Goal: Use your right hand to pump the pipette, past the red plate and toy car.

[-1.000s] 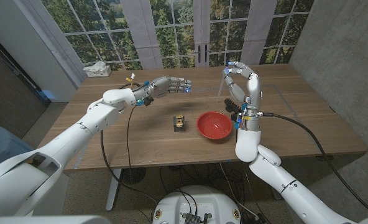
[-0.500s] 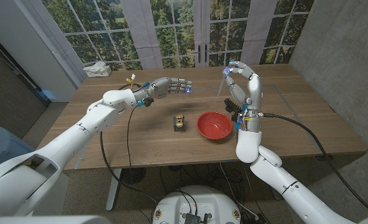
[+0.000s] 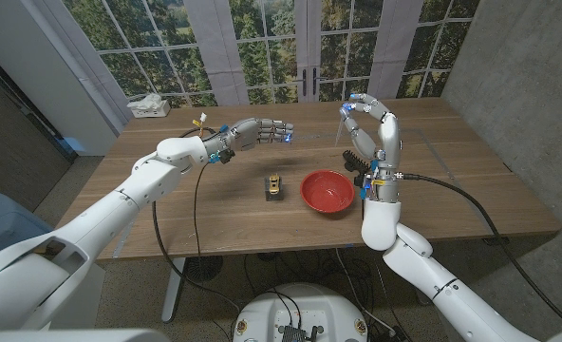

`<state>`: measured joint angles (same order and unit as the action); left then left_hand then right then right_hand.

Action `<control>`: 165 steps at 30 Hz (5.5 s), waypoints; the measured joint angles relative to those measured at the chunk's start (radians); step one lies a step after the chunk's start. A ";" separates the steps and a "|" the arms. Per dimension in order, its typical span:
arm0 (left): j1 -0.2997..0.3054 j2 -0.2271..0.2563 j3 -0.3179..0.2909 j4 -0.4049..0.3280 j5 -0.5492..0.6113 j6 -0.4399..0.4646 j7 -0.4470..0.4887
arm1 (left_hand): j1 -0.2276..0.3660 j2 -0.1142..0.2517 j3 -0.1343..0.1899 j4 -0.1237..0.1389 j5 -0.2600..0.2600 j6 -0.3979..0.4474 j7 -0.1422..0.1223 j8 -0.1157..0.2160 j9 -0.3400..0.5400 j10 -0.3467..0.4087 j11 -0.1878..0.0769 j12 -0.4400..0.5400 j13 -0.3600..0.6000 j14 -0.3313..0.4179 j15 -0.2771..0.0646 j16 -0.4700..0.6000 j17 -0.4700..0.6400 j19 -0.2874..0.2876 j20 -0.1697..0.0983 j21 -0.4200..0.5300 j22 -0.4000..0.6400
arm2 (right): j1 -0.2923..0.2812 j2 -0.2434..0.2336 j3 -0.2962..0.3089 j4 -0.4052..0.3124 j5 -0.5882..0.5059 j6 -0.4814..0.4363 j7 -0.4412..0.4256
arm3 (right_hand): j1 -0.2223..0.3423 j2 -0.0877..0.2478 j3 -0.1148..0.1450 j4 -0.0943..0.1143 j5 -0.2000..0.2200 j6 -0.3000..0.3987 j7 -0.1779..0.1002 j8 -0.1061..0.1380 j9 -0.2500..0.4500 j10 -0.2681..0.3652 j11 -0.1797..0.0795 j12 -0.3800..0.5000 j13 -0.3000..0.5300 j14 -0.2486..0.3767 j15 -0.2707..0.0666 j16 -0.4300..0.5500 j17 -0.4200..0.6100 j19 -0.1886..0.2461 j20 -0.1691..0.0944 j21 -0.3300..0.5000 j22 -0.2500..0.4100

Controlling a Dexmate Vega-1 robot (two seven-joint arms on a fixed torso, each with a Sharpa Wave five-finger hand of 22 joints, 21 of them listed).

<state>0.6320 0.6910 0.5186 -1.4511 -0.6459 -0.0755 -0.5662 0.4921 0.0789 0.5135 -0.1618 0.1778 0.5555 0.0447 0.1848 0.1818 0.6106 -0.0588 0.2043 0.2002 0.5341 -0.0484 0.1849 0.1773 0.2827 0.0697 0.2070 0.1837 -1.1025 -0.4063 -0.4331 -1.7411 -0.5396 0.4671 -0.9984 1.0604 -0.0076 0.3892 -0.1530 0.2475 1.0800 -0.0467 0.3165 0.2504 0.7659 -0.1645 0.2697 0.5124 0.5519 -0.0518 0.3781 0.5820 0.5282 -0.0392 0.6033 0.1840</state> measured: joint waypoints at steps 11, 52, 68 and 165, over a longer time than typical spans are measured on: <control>0.002 0.000 -0.001 -0.001 -0.002 -0.003 0.000 | 0.000 0.000 0.000 0.000 0.000 0.000 0.000 0.000 0.000 0.000 0.000 0.000 0.000 0.000 0.000 0.000 0.000 -0.004 0.004 0.000 0.000 | 0.006 0.000 0.000 0.003 0.006 -0.002 0.011 | -0.012 0.012 -0.003 0.003 -0.008 0.000 0.000 -0.007 -0.005 0.000 0.000 0.000 0.005 -0.002 -0.002 0.000 0.004 0.000 0.000 0.008 0.000; -0.001 -0.002 0.003 -0.002 0.000 0.001 0.000 | -0.005 -0.005 0.009 0.000 0.000 0.000 0.000 0.000 0.000 0.000 0.000 0.000 0.000 0.000 0.000 0.000 0.000 -0.005 0.005 0.000 0.000 | 0.004 0.007 0.007 0.014 0.018 0.010 0.016 | -0.027 0.020 0.009 -0.009 -0.008 0.094 0.021 0.007 -0.021 0.011 -0.004 0.000 0.014 -0.002 -0.002 0.000 0.014 0.000 0.000 0.015 0.000; -0.002 -0.003 0.005 -0.005 0.001 0.002 0.000 | -0.010 0.000 0.013 -0.004 0.000 0.000 0.000 0.000 0.000 0.000 0.000 0.000 0.000 0.000 0.000 0.000 0.000 -0.005 0.005 0.000 0.000 | -0.001 0.015 0.009 0.015 -0.011 0.007 -0.020 | 0.024 0.029 0.021 -0.030 -0.023 0.103 0.013 0.007 -0.028 0.047 -0.025 0.004 0.020 -0.002 -0.002 0.016 0.032 0.004 -0.004 0.023 0.000; -0.049 -0.040 0.019 0.059 0.010 -0.006 -0.025 | -0.031 -0.005 0.029 -0.004 0.000 0.005 0.005 0.000 0.000 -0.002 0.009 0.000 0.000 0.000 0.000 0.000 0.000 -0.005 0.005 0.000 0.000 | 0.048 -0.014 -0.022 0.036 -0.016 -0.046 -0.064 | -0.029 -0.047 0.091 -0.011 0.031 0.080 0.016 0.016 0.026 0.018 -0.018 -0.020 0.067 -0.011 0.000 -0.047 0.046 -0.009 -0.005 0.031 0.000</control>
<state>0.5831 0.6513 0.5374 -1.3916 -0.6362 -0.0819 -0.5909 0.4608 0.0738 0.5425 -0.1658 0.1778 0.5609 0.0500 0.1848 0.1818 0.6088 -0.0498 0.2042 0.2003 0.5341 -0.0484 0.1849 0.1773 0.2773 0.0749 0.2069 0.1836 -1.0550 -0.4206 -0.4552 -1.7048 -0.5557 0.4215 -1.0623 1.0315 -0.0550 0.4801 -0.1641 0.2787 1.1603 -0.0306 0.3323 0.2760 0.7835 -0.1824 0.2501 0.5791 0.5411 -0.0517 0.3313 0.6281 0.5193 -0.0446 0.6343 0.1841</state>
